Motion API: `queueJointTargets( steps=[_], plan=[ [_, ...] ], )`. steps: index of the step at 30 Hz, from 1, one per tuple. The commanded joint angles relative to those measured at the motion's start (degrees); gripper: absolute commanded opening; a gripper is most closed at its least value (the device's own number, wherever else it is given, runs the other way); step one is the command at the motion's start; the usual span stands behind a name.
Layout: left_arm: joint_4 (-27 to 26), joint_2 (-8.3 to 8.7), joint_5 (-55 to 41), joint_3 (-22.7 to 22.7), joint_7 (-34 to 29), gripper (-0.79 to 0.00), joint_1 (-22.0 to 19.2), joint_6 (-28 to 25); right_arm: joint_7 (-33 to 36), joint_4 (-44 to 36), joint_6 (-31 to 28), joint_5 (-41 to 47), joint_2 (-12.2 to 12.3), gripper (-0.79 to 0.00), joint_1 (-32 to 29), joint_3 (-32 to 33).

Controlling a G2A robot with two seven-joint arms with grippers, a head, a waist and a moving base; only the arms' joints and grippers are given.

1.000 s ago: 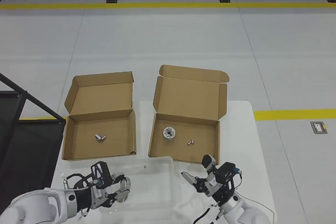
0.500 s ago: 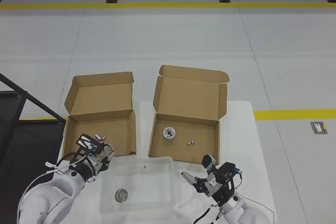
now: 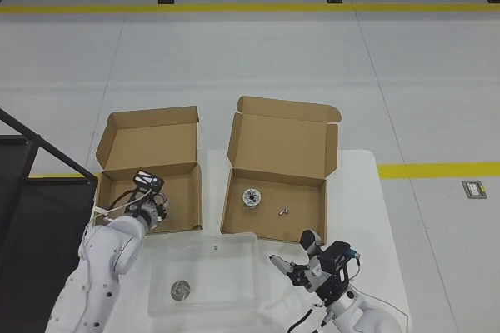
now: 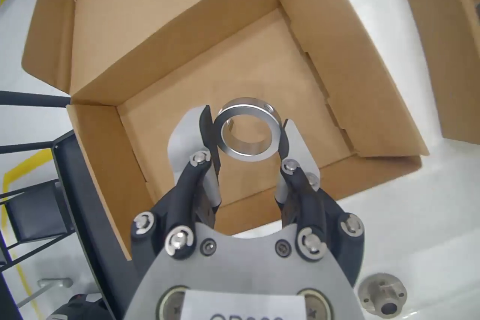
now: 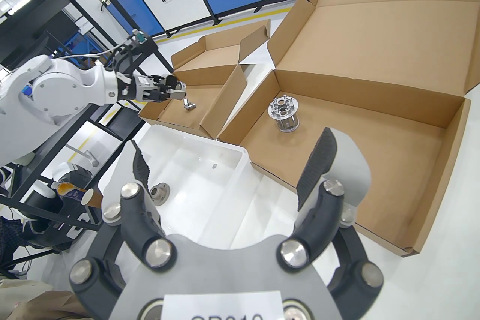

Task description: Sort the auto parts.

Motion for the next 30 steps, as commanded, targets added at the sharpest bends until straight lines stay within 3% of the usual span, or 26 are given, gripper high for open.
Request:
queueJointTargets(
  steps=[1, 8, 12, 16, 18, 20, 26, 28, 30],
  plan=[
    [5.8, -0.62, 0.1, 2.5, 0.2, -0.785, -3.7, 0.7, 0.0, 0.0, 0.0, 0.0, 0.0, 0.0, 0.0, 0.0],
    [19.3, -2.61, -2.0, 8.3, 0.6, -0.763, -12.5, -0.5, 0.0, 0.0, 0.0, 0.0, 0.0, 0.0, 0.0, 0.0],
    [23.6, -3.48, -2.0, 10.5, 1.5, -0.443, -15.1, -0.6, 0.0, 0.0, 0.0, 0.0, 0.0, 0.0, 0.0, 0.0],
    [23.9, -3.76, -2.4, 10.7, 2.9, -0.342, -15.8, -0.3, 0.0, 0.0, 0.0, 0.0, 0.0, 0.0, 0.0, 0.0],
    [22.4, -3.53, -2.7, 9.8, 3.2, -0.339, -15.0, -0.8, 0.0, 0.0, 0.0, 0.0, 0.0, 0.0, 0.0, 0.0],
    [19.2, -3.06, -2.9, 8.4, 3.3, -0.28, -13.6, -1.6, 0.0, 0.0, 0.0, 0.0, 0.0, 0.0, 0.0, 0.0],
    [3.9, -1.21, -2.1, 3.1, -0.1, -0.243, -4.9, -4.4, 0.0, 0.0, 0.0, 0.0, 0.0, 0.0, 0.0, 0.0],
    [-1.8, -0.59, -2.7, 0.7, -0.6, -0.305, -1.4, -6.1, 0.0, 0.0, 0.0, 0.0, 0.0, 0.0, 0.0, 0.0],
    [-8.3, 0.04, -4.2, -1.9, -0.8, -0.523, 3.2, -8.7, 0.0, 0.0, 0.0, 0.0, 0.0, 0.0, 0.0, 0.0]
  ],
)
